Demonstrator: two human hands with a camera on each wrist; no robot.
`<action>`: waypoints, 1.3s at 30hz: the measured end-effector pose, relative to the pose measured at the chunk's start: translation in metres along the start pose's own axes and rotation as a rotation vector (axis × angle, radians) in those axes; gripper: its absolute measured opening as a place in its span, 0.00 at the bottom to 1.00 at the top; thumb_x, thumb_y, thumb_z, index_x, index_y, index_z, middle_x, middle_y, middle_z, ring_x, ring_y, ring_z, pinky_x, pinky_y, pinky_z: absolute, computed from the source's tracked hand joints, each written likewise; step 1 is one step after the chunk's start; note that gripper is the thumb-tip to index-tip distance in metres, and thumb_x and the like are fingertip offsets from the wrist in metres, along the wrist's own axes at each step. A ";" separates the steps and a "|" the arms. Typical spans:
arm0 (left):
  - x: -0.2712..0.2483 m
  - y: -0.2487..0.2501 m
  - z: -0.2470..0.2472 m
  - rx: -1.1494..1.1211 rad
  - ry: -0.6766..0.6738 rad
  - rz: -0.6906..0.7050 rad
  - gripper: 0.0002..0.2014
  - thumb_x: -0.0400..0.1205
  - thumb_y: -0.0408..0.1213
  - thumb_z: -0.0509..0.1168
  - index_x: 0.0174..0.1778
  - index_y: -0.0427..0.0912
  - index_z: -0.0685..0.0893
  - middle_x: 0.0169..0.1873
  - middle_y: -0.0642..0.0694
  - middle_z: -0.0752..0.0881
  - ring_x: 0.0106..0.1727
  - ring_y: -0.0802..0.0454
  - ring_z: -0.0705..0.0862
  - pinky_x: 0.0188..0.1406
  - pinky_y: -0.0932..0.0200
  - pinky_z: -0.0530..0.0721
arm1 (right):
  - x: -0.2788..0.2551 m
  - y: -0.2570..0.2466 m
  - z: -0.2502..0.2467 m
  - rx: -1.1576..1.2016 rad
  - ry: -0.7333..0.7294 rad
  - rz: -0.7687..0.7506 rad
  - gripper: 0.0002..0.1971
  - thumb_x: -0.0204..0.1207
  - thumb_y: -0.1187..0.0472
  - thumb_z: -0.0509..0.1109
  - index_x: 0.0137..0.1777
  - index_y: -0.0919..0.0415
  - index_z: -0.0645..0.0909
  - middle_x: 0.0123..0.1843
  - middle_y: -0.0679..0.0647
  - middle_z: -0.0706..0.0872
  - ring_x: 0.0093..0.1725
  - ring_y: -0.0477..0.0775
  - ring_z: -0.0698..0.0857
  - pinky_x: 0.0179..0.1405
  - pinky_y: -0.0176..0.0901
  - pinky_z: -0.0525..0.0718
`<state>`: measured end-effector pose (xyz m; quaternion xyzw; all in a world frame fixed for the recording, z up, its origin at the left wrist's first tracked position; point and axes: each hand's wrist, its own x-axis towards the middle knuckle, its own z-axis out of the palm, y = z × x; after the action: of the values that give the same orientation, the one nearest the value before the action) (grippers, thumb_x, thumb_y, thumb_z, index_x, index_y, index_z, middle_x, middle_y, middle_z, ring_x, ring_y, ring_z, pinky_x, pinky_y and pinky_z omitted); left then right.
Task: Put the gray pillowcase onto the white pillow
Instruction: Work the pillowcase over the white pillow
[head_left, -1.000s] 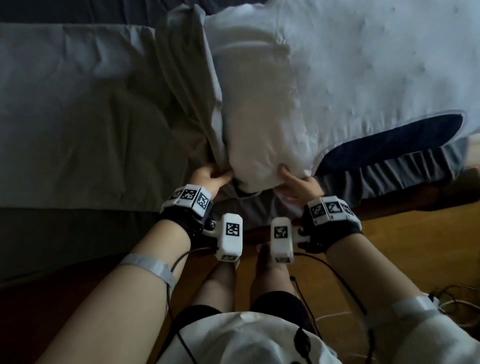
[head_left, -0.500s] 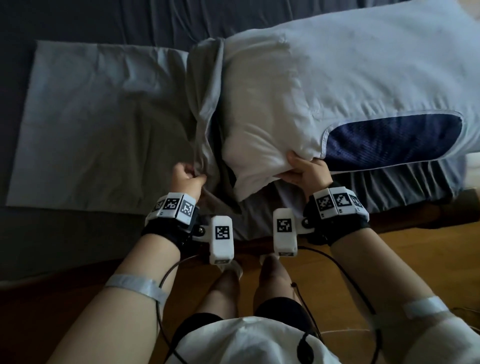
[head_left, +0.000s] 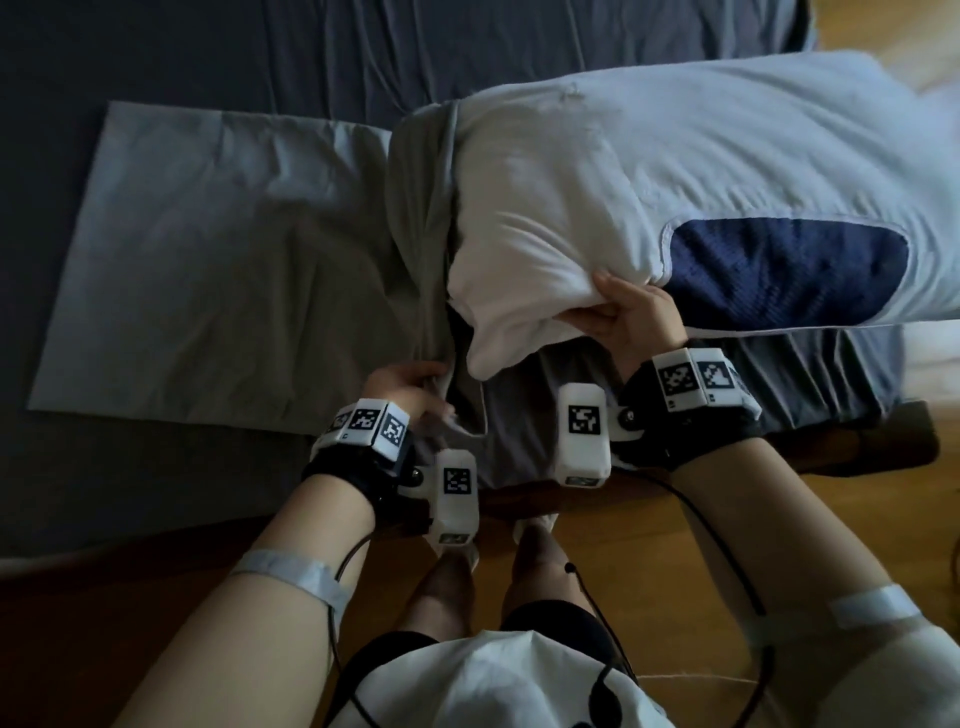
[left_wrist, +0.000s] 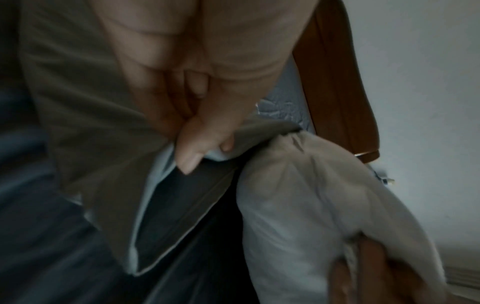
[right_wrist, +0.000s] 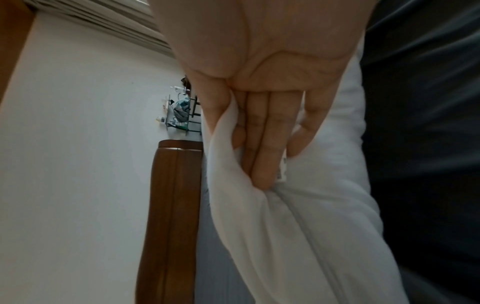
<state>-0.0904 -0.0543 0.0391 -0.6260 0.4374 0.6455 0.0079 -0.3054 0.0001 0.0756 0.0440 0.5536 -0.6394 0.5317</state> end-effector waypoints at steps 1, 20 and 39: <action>-0.002 0.007 0.006 0.027 -0.009 0.022 0.24 0.68 0.20 0.73 0.60 0.41 0.82 0.37 0.46 0.86 0.36 0.56 0.84 0.27 0.77 0.80 | 0.000 -0.002 0.005 0.018 -0.020 0.000 0.05 0.78 0.72 0.61 0.42 0.72 0.77 0.24 0.56 0.86 0.27 0.55 0.88 0.35 0.51 0.90; -0.006 0.031 0.058 -0.357 -0.050 0.051 0.21 0.66 0.10 0.63 0.34 0.43 0.70 0.30 0.40 0.79 0.33 0.42 0.82 0.30 0.48 0.86 | -0.007 0.043 -0.011 -0.162 -0.085 0.180 0.06 0.75 0.71 0.66 0.38 0.73 0.80 0.25 0.58 0.87 0.25 0.56 0.87 0.31 0.44 0.89; 0.041 0.070 0.026 -0.287 0.225 0.045 0.11 0.73 0.41 0.73 0.48 0.43 0.83 0.38 0.47 0.85 0.38 0.50 0.84 0.36 0.55 0.84 | 0.039 -0.031 -0.007 -1.665 -0.346 -0.494 0.29 0.66 0.51 0.76 0.68 0.38 0.74 0.80 0.43 0.63 0.81 0.53 0.56 0.78 0.55 0.49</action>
<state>-0.1592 -0.1051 0.0403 -0.6791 0.3527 0.6271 -0.1451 -0.3485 -0.0249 0.0688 -0.5755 0.7449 -0.1231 0.3144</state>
